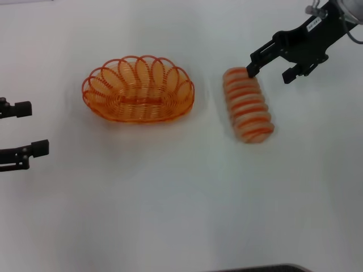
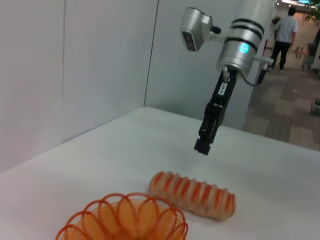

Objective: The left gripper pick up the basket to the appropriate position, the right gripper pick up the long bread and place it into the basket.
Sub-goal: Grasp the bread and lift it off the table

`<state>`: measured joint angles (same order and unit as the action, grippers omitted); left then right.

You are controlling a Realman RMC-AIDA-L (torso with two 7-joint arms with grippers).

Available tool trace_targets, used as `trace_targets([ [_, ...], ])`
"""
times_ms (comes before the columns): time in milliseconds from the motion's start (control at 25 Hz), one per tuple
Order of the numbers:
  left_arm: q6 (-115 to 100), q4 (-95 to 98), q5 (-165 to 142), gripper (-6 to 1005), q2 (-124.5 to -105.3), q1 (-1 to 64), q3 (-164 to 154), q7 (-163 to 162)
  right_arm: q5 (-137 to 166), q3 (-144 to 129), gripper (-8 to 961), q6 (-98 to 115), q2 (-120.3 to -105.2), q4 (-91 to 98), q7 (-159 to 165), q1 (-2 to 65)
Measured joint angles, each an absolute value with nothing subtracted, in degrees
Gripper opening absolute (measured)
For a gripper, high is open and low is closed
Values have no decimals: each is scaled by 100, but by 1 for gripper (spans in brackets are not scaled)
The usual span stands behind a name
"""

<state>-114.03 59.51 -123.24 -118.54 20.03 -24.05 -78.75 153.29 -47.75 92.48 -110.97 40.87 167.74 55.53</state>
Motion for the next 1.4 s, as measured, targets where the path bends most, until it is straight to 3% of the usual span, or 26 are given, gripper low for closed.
trace_targets([
  [600, -11118, 5953, -12889, 852, -11985, 1944, -2825, -7889, 16012, -5803, 944, 8665, -11392, 3240, 17030, 6292],
  [1400, -10963, 5909, -13321, 849, -12136, 1956, -3132, -7917, 16031, -5994, 945, 7575, -11635, 2712, 17095, 6453],
])
